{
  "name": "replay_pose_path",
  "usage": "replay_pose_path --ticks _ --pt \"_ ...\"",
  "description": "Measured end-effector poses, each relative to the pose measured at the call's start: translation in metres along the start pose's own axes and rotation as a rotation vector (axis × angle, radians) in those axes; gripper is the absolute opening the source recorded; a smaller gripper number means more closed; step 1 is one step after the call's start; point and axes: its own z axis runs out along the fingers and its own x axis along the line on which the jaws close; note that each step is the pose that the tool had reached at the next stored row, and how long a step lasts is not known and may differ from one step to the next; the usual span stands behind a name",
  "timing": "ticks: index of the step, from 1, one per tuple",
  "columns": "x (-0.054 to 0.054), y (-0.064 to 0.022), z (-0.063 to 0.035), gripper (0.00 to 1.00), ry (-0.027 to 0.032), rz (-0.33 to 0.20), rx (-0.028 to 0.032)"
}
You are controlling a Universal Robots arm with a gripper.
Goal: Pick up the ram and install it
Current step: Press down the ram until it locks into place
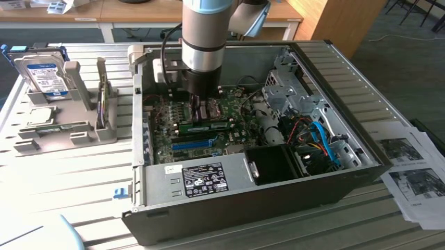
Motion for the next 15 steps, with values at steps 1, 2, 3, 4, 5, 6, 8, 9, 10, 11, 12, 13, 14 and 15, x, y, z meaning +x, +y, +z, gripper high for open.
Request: replay_pose_path --ticks 1,2,3,4,5,6,8,9,10,11,12,13,14,15 --pt "0.0000 0.0000 -0.0005 0.09 -0.0001 0.000 0.0001" --pt "-0.0001 0.0000 -0.0009 0.09 -0.0002 0.000 0.0001" --pt "-0.0001 0.0000 -0.0009 0.09 -0.0003 0.000 0.0001" --pt "0.0000 0.0000 -0.0010 0.09 -0.0003 0.000 0.0001" --pt "0.0000 0.0000 -0.0013 0.09 0.0000 0.000 0.0000" --pt "0.0001 0.0001 -0.0018 0.09 0.0003 0.000 -0.0002" --pt "0.0000 0.0001 -0.0024 0.09 -0.0001 0.000 0.0000" --pt "0.0000 0.0001 -0.0024 0.09 -0.0001 0.000 0.0000" --pt "0.0000 0.0001 -0.0024 0.09 -0.0001 0.000 0.0000" --pt "0.0000 0.0001 -0.0024 0.09 -0.0001 0.000 0.0001" --pt "0.0000 0.0001 -0.0024 0.09 0.0000 0.000 0.0000" --pt "0.0000 0.0003 -0.0025 0.09 0.0000 0.000 -0.0001" --pt "0.0000 0.0011 -0.0025 0.09 0.0001 0.000 -0.0001" --pt "0.0000 0.0019 -0.0025 0.09 0.0001 0.000 -0.0001"
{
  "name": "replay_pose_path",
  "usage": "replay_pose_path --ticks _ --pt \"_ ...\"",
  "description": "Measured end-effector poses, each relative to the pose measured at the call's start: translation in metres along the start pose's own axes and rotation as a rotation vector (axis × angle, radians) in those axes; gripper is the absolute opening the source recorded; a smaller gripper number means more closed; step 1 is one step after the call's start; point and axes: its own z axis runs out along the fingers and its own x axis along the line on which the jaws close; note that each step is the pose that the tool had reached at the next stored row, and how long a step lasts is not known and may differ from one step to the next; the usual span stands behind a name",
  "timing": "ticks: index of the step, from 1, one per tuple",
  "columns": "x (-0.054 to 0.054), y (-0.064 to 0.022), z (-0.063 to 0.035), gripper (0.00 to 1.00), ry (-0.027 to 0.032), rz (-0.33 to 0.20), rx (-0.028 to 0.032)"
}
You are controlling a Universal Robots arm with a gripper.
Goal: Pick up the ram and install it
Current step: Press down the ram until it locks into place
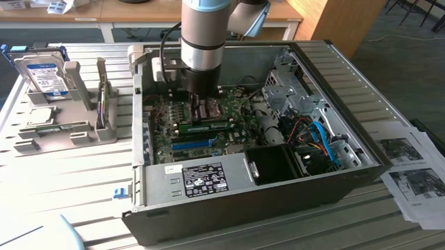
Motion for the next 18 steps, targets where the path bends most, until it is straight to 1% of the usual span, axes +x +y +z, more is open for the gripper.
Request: replay_pose_path --ticks 3,14,18 --pt "-0.0004 0.0020 0.0001 0.09 -0.0001 0.000 0.0001" --pt "-0.0027 0.0020 0.0002 0.09 0.0000 0.000 0.0001" --pt "-0.0027 0.0019 0.0022 0.09 -0.0002 0.000 0.0002"
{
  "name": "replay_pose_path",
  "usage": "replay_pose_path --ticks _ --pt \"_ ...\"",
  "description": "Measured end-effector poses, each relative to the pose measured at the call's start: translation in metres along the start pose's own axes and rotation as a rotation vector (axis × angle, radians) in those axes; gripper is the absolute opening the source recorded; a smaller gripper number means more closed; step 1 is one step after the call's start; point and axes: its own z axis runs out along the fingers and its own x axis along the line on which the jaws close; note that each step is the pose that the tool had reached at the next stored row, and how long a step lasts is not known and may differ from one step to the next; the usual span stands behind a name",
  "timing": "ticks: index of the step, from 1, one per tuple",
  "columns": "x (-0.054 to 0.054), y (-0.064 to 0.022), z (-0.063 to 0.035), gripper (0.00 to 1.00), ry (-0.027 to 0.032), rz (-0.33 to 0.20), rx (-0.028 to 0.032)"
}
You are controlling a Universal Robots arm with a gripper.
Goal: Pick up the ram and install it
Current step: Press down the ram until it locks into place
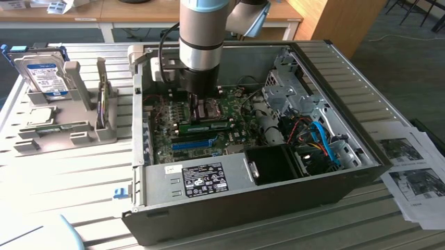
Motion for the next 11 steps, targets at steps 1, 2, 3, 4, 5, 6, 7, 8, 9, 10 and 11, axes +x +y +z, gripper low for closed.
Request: replay_pose_path --ticks 1,2,3,4,5,6,7,8,9,10,11 --pt "0.0000 0.0000 0.0006 0.09 0.0001 0.000 -0.0001" --pt "0.0000 0.0000 0.0013 0.09 0.0000 0.000 0.0000" --pt "0.0000 0.0000 0.0016 0.09 0.0002 0.000 -0.0001" --pt "0.0000 0.0000 0.0015 0.09 0.0002 0.000 -0.0002" --pt "0.0000 0.0000 0.0015 0.09 0.0003 0.000 -0.0001" --pt "0.0001 0.0000 0.0016 0.09 0.0002 0.000 -0.0002" --pt "0.0000 0.0000 0.0016 0.09 0.0002 0.000 -0.0001" --pt "0.0000 0.0000 0.0017 0.09 0.0001 0.000 -0.0001" --pt "0.0000 0.0000 0.0019 0.09 0.0001 0.000 0.0000" --pt "0.0000 0.0000 0.0023 0.09 0.0001 0.000 -0.0001" --pt "0.0000 -0.0001 0.0028 0.09 0.0000 0.000 -0.0001"
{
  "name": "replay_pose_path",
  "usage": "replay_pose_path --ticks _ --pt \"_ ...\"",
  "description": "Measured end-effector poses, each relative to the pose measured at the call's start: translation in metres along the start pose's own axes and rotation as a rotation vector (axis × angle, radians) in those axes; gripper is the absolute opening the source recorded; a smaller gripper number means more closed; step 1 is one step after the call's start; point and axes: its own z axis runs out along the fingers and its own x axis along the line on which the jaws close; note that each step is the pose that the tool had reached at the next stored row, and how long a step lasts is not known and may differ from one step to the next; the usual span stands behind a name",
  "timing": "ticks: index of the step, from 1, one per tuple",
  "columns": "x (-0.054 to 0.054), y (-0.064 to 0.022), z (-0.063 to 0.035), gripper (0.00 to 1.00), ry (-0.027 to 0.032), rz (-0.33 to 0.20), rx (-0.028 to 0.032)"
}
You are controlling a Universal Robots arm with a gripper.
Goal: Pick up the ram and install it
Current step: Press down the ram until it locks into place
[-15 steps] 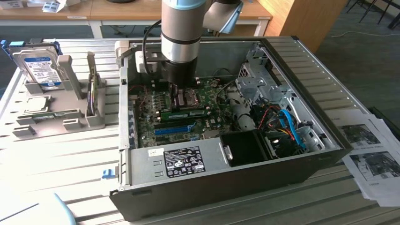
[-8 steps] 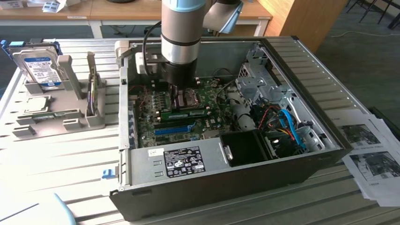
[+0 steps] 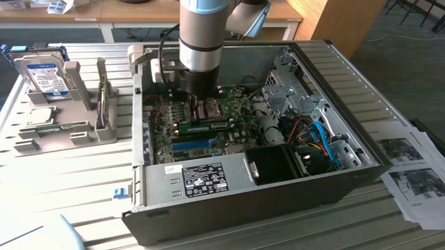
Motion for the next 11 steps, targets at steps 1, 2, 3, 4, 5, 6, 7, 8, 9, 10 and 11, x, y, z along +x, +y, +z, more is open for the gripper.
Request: replay_pose_path --ticks 1,2,3,4,5,6,7,8,9,10,11 --pt "0.0000 0.0000 0.0003 0.09 0.0001 0.000 -0.0001" --pt "0.0001 0.0000 0.0004 0.09 0.0003 0.000 -0.0001" --pt "0.0001 0.0000 0.0004 0.09 0.0003 0.000 -0.0001" --pt "0.0000 0.0000 0.0004 0.09 0.0003 0.000 -0.0001" --pt "0.0000 0.0000 0.0005 0.09 0.0002 0.000 0.0000" --pt "0.0000 0.0000 0.0005 0.09 0.0002 0.000 0.0000" --pt "0.0000 0.0000 0.0006 0.09 0.0001 0.000 0.0000" --pt "0.0000 0.0000 0.0009 0.09 -0.0001 0.000 0.0000" --pt "0.0000 0.0000 0.0012 0.09 -0.0001 0.000 0.0001" --pt "0.0000 0.0000 0.0015 0.09 0.0000 0.000 0.0000" --pt "0.0000 0.0000 0.0018 0.09 0.0002 0.000 -0.0001"
